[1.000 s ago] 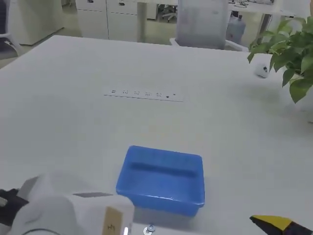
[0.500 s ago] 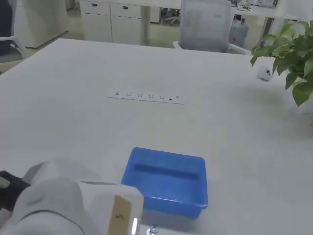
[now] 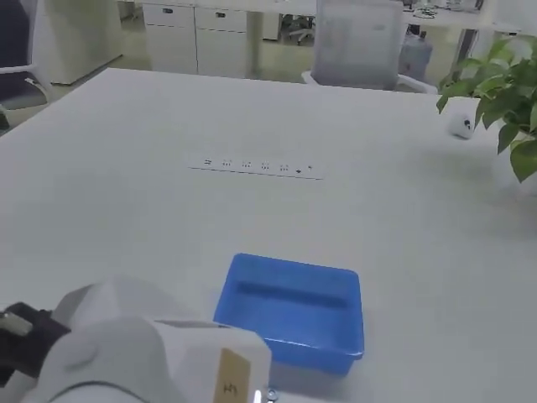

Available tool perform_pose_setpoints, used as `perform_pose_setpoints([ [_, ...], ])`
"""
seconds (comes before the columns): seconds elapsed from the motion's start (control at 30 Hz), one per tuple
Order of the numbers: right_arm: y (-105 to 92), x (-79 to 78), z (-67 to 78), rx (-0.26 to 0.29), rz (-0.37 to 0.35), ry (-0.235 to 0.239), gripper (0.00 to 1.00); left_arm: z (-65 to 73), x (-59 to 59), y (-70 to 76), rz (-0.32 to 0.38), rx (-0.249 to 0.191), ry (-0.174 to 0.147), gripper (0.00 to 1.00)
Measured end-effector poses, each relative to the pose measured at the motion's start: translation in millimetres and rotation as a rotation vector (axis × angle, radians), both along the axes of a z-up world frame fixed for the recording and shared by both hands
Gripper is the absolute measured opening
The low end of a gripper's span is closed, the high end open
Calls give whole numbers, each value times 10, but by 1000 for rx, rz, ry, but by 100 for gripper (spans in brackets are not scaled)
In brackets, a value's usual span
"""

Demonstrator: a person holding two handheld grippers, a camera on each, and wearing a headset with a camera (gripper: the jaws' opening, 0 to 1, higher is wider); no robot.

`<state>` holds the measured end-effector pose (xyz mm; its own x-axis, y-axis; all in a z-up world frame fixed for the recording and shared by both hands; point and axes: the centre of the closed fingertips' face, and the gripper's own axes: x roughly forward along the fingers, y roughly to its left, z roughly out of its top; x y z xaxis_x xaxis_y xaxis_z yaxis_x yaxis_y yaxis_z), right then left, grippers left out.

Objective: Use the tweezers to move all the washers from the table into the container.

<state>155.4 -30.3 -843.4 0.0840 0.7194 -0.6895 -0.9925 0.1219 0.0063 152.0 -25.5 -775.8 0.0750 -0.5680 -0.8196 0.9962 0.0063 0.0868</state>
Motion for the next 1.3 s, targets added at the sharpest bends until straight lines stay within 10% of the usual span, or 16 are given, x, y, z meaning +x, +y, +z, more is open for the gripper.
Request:
perform_pose_setpoints([
  [0.73, 327, 294, -18, 36, 52, -36, 6, 81, 240, 190, 52, 40, -15, 0],
  [1.3, 414, 380, -64, 94, -2, 31, 7, 56, 385, 219, 76, 50, -1, 0],
])
